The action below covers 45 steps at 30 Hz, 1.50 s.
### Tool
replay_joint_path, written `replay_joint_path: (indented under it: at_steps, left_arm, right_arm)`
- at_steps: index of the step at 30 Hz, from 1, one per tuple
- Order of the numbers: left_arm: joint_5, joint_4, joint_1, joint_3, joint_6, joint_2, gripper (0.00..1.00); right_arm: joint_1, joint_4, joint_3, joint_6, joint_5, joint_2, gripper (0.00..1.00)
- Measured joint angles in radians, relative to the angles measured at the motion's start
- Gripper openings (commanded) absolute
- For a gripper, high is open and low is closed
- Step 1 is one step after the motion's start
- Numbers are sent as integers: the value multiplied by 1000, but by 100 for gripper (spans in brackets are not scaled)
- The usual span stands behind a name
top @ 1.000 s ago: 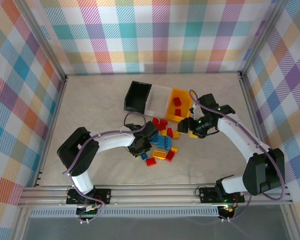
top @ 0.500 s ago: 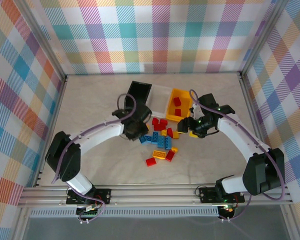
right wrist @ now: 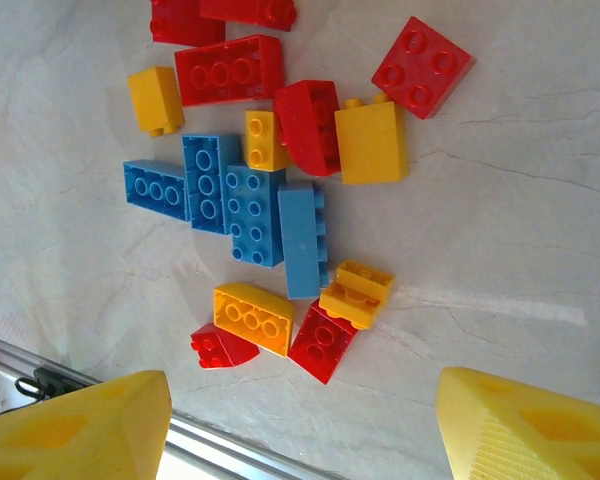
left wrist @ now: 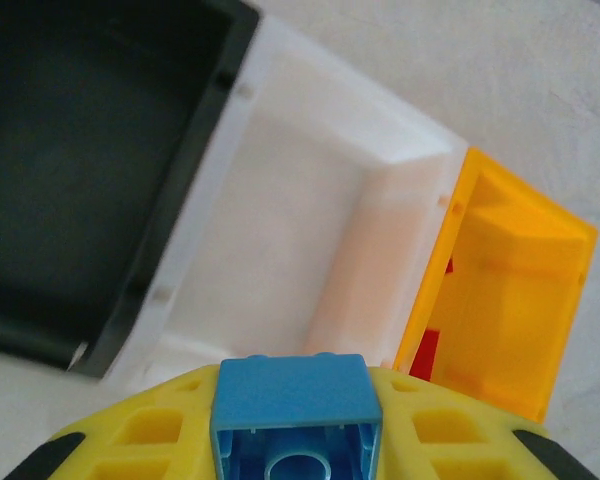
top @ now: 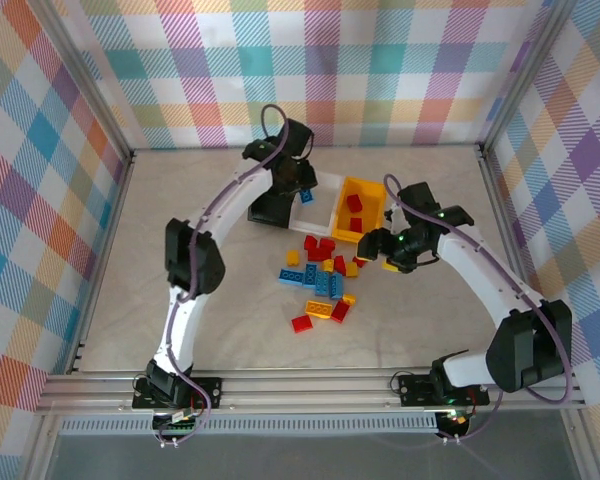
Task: Sort the legos into containers by color
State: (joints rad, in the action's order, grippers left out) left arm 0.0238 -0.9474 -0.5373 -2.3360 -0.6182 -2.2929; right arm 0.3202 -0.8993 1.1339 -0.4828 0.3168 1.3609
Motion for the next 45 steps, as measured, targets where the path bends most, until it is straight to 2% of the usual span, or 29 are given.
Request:
replay_joint_path:
  at_steps: [4,10,15,33,37,45]
  left_arm:
    - [53,-38,9,-151,40,-141,30]
    - [103,-45,16,-163,51,-217,31]
    - [119,-40,9,-163,55,-245,39]
    - [136,-21,-6,-166,50,-271,55]
    - [131,-25,-15,-96,52,-191,57]
    - [111,0,-86,354,96,229,59]
  right_arm:
    - [0,-18,5,-35,-21,-17,71]
    - [0,-53,23,-56,-45,-31,71]
    - [0,-80,16,-52,-61,-88,71]
    - [0,-122,-92,-50,-62,-208,71]
    - [0,-117,-114,-33,-61,-208,70]
    - [0,-63,-163,-26,-36,-154,70]
